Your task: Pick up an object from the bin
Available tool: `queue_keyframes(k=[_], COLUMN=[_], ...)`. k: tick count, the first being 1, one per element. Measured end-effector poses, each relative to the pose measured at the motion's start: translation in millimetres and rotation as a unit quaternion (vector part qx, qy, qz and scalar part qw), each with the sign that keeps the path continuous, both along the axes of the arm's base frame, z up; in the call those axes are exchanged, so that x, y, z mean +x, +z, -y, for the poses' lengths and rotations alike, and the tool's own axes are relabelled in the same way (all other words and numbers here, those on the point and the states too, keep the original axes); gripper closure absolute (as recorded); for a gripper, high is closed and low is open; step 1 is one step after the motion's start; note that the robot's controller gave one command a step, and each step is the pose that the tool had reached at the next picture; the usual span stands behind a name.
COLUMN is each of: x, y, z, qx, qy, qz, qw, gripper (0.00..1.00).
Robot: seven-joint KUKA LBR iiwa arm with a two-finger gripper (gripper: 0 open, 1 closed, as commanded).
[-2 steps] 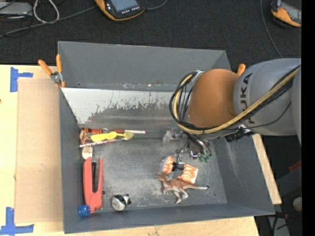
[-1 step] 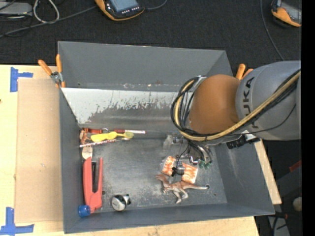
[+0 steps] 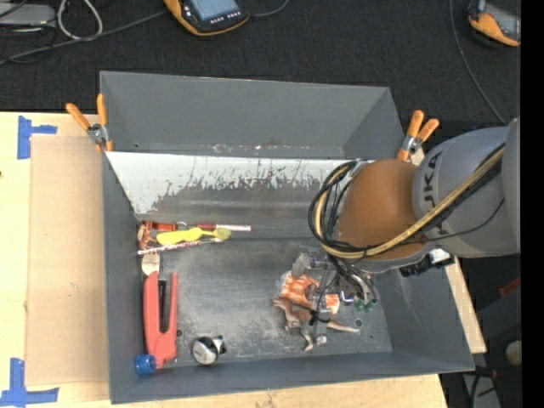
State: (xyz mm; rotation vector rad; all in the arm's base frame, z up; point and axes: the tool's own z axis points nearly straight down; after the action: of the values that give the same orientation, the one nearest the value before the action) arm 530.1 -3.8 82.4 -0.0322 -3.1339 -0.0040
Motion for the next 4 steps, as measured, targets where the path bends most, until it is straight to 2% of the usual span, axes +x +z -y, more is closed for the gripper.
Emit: queue_keyframes(k=[1,2,3,4], x=[7.2,7.2,2.9,9.9], y=[0,0,55,41], z=[24,24,21,39], qx=[0.002,0.002,0.003,0.001], qy=[0.096,0.095,0.103,0.241], qz=[0.0083,0.0085,0.006,0.0121], qw=[0.9954,0.9954,0.9946,0.9706], gripper=[1.0,1.0,1.0,1.0])
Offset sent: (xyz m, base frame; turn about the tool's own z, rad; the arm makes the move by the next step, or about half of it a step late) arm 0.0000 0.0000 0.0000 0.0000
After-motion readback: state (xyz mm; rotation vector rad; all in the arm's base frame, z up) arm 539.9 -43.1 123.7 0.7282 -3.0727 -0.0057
